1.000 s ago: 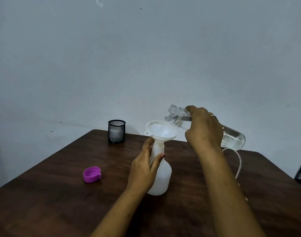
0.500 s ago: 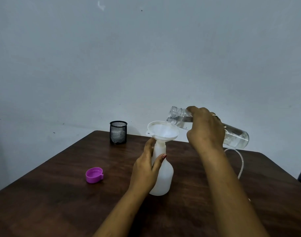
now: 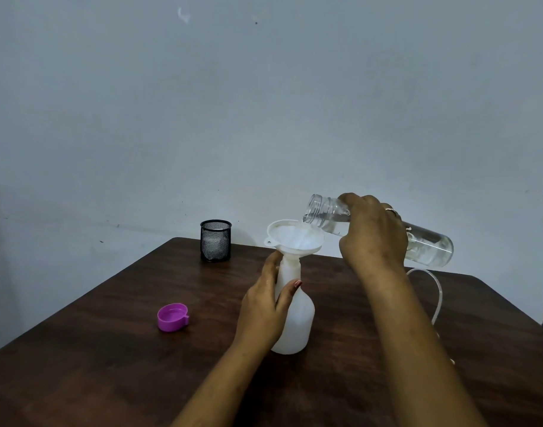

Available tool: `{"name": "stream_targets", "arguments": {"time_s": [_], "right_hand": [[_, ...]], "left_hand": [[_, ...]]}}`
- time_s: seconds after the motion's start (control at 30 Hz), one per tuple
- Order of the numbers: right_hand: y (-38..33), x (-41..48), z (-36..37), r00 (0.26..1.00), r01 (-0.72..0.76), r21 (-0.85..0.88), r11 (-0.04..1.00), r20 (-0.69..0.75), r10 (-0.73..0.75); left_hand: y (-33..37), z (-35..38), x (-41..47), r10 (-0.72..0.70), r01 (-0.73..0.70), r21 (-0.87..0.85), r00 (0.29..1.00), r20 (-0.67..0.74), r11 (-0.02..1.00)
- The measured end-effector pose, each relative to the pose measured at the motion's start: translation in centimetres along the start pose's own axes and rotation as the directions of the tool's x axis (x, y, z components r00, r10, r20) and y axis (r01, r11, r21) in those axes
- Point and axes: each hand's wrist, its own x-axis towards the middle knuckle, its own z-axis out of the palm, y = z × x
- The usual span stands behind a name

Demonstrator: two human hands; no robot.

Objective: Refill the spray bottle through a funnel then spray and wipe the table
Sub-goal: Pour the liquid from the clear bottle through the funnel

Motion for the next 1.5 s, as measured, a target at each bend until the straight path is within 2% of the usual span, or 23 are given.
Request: {"name": "stream_targets", "arguments": {"time_s": [1.5], "right_hand": [[-0.05,-0.06,-0.68,1.000,-0.017,0.001,1.000,0.001,0.017]], "left_hand": [[-0.01,-0.01,-0.05,0.014,-0.014,0.018,1.000,0.011,1.000]]}}
